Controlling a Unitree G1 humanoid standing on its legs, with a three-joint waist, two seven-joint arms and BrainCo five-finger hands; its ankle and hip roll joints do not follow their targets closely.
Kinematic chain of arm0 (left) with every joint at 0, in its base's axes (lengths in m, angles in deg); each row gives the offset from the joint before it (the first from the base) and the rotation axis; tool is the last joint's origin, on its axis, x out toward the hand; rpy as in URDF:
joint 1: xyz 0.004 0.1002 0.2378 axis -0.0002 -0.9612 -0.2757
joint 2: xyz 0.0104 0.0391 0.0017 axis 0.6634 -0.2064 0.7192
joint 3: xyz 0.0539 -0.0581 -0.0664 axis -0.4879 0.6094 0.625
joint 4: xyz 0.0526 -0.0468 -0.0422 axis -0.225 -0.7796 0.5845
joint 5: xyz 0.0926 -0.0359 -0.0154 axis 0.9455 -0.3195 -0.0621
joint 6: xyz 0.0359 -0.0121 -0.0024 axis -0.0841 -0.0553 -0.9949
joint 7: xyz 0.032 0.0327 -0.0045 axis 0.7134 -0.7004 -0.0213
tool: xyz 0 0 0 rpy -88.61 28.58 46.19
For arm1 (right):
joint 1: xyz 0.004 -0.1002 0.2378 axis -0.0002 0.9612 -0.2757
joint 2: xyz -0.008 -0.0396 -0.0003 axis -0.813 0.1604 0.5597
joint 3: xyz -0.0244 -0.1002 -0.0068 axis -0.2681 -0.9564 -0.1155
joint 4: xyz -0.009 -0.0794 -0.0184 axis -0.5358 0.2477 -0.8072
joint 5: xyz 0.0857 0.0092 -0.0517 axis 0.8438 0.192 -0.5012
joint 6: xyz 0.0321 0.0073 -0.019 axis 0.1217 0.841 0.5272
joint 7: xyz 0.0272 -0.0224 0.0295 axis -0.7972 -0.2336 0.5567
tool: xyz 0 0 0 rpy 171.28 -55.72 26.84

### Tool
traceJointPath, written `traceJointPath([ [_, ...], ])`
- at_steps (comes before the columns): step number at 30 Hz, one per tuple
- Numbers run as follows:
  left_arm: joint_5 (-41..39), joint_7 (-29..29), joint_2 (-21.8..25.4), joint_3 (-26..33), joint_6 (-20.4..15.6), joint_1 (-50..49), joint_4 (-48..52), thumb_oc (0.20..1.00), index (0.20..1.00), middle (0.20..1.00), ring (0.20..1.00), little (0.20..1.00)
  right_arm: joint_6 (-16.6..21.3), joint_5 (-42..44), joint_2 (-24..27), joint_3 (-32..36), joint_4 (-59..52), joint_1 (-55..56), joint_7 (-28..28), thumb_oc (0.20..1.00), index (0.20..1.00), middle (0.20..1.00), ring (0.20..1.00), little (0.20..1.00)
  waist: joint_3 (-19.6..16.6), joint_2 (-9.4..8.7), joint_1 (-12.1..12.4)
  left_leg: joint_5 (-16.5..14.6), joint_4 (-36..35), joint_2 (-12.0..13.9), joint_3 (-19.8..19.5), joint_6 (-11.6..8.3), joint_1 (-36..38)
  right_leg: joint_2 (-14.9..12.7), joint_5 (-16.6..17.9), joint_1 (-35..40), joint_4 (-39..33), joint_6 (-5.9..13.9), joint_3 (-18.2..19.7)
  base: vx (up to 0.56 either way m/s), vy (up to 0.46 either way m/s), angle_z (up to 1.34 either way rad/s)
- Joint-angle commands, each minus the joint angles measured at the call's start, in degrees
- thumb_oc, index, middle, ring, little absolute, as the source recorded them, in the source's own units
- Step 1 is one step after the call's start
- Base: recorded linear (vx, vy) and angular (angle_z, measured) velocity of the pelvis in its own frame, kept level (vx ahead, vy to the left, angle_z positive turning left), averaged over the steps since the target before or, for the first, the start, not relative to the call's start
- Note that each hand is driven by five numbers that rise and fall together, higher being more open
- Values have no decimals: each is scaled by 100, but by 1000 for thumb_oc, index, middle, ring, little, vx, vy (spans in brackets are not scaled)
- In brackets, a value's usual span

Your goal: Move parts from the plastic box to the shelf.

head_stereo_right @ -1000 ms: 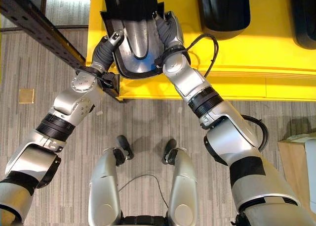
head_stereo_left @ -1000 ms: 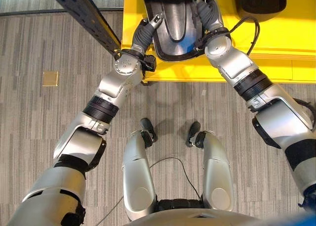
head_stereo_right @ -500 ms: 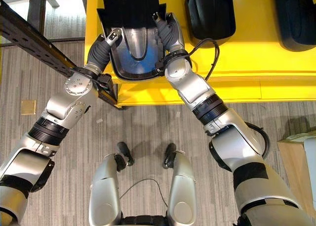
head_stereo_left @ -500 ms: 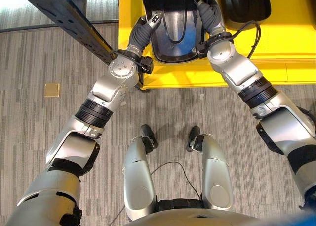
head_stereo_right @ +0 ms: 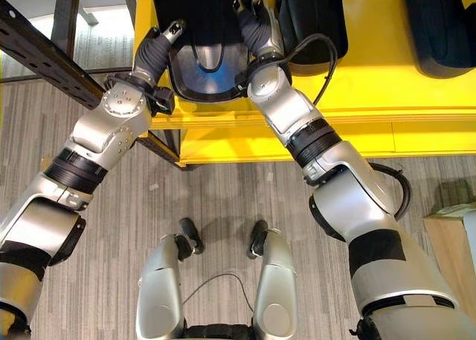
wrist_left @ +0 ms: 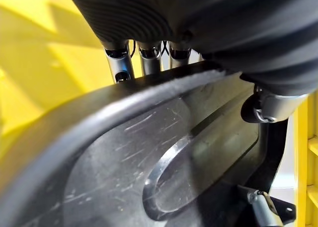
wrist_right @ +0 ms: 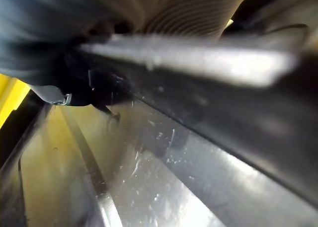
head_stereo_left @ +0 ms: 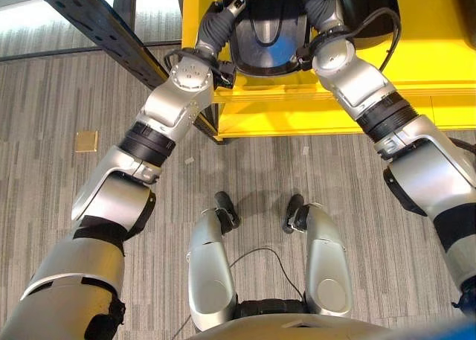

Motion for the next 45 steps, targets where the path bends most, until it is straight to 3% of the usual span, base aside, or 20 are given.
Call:
traceJointPath([
  [1,-439,26,-323,147,-995,986,306,200,200,200,200,200,107,259,-153,-196,428,-131,214,200,200,200,200,200,-472,346,191,170,-395,147,-145,-438,390,-78,144,181,-213,415,-114,37,-14,1],
  [13,-680,-134,-463,-142,-1010,1588,-861,200,200,200,200,200,-34,466,-429,-625,1196,-902,306,200,200,200,200,200,-412,384,245,268,-532,134,-187,-505,298,-76,302,98,-401,458,-161,41,-8,4],
  [22,-700,-92,-537,-219,-1168,1616,-1209,200,200,200,200,200,149,635,-488,-663,1258,-895,601,200,200,200,200,200,-278,402,215,322,-567,150,-211,-523,173,-73,366,-33,-401,465,-165,7,5,1],
  [24,-661,-132,-571,-216,-1226,1599,-1214,300,300,300,300,300,180,630,-487,-631,1223,-865,636,200,200,200,200,200,-254,395,204,325,-559,149,-221,-528,153,-68,379,-45,-411,466,-169,0,0,0],
  [25,-634,-186,-602,-214,-1251,1602,-1226,504,504,504,504,504,230,542,-493,-621,1228,-862,604,715,715,715,715,715,-237,393,194,332,-562,143,-228,-536,138,-56,389,-60,-428,467,-168,0,0,0],
  [26,-581,-214,-618,-212,-1247,1605,-1233,664,664,664,664,664,256,518,-503,-624,1237,-867,606,1000,1000,1000,1000,1000,-231,395,192,335,-565,139,-230,-537,134,-49,394,-67,-434,464,-164,0,0,0],
  [27,-549,-231,-627,-210,-1240,1608,-1237,900,900,900,900,900,272,508,-511,-630,1247,-875,630,1000,1000,1000,1000,1000,-227,397,191,336,-567,137,-231,-536,131,-43,397,-70,-439,462,-160,0,0,0],
  [28,-546,-273,-646,-234,-1243,1621,-1252,1000,1000,1000,1000,1000,285,466,-529,-626,1247,-893,713,1000,1000,1000,1000,1000,-222,397,188,336,-569,137,-233,-539,129,-43,398,-75,-434,464,-165,0,0,0],
  [39,-371,-579,-713,-202,-1293,1585,-1337,1000,1000,1000,1000,1000,332,180,-472,-599,1060,-921,1209,1000,1000,1000,1000,1000,-191,377,148,388,-662,111,-241,-552,96,4,467,-85,-580,478,-162,-6,2,0],
  [45,-298,-860,-682,-147,-1342,1562,-1255,1000,1000,1000,1000,1000,573,-429,-359,-576,849,-904,1492,1000,1000,1000,1000,1000,-199,375,148,394,-696,90,-256,-547,107,12,477,-64,-623,489,-176,-5,2,0],
])
